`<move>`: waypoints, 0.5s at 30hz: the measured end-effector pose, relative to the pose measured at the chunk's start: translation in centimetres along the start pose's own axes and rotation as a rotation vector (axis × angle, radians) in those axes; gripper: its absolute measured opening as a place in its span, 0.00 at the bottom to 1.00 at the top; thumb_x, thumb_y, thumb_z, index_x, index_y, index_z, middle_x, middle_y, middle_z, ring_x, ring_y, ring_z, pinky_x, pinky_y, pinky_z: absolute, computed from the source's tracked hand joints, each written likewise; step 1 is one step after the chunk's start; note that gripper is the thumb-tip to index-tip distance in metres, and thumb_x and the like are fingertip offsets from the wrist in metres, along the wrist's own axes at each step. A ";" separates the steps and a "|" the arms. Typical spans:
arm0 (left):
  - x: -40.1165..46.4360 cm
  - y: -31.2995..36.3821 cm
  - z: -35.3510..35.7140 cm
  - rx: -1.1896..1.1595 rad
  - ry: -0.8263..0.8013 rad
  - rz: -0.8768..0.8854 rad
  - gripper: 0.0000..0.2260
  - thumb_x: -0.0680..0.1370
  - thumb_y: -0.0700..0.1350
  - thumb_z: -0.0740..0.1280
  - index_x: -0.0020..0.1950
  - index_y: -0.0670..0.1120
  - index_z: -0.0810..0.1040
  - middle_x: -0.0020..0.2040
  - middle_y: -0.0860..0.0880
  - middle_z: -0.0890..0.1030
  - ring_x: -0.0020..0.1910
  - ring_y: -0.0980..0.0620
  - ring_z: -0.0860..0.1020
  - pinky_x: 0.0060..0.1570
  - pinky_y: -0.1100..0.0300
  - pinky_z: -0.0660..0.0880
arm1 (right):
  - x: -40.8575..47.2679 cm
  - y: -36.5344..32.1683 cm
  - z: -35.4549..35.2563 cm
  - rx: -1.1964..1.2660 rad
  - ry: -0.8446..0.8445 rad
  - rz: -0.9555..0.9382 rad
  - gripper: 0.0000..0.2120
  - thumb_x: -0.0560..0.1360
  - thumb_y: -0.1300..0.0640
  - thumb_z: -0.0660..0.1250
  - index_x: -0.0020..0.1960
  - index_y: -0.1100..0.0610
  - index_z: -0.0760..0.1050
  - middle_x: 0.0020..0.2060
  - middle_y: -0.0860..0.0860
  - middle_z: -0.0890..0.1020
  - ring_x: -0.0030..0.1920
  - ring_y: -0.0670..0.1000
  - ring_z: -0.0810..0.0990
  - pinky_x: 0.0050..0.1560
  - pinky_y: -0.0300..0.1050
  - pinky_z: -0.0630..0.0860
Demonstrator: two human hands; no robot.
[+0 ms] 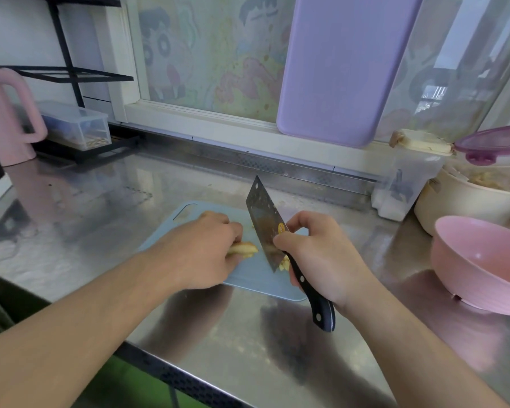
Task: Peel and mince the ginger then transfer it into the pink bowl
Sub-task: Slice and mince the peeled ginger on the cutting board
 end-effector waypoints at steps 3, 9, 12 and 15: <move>-0.7 0.1 0.7 -0.043 0.075 -0.046 0.11 0.81 0.62 0.61 0.52 0.56 0.73 0.52 0.56 0.71 0.50 0.51 0.74 0.50 0.48 0.78 | 0.0 0.0 0.1 -0.058 -0.021 -0.016 0.03 0.76 0.57 0.66 0.49 0.56 0.76 0.24 0.56 0.80 0.23 0.52 0.74 0.31 0.44 0.72; -1.6 -0.6 1.8 -0.326 0.223 -0.082 0.08 0.79 0.59 0.69 0.54 0.58 0.77 0.52 0.59 0.72 0.49 0.58 0.73 0.48 0.57 0.73 | -0.1 -0.2 0.0 -0.141 -0.042 -0.031 0.04 0.77 0.57 0.67 0.45 0.56 0.79 0.24 0.56 0.79 0.20 0.49 0.73 0.25 0.38 0.70; -2.0 -0.9 2.2 -0.477 0.292 -0.122 0.07 0.77 0.57 0.73 0.52 0.58 0.80 0.48 0.59 0.75 0.47 0.61 0.74 0.43 0.66 0.69 | -0.3 -0.2 0.1 -0.167 -0.040 -0.032 0.04 0.77 0.58 0.67 0.45 0.57 0.79 0.24 0.55 0.77 0.19 0.49 0.71 0.23 0.37 0.68; -1.8 -0.8 2.0 -0.531 0.303 -0.142 0.06 0.76 0.55 0.76 0.49 0.56 0.81 0.43 0.57 0.74 0.43 0.66 0.73 0.38 0.69 0.66 | -0.4 -0.4 0.2 -0.183 -0.061 -0.038 0.05 0.76 0.57 0.67 0.43 0.56 0.79 0.24 0.56 0.78 0.20 0.50 0.72 0.25 0.37 0.69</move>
Point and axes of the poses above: each hand's wrist, its own x-axis towards the middle knuckle, its own z-axis out of the palm, y = z × x, the point moved 4 cm from there along x, towards the middle knuckle
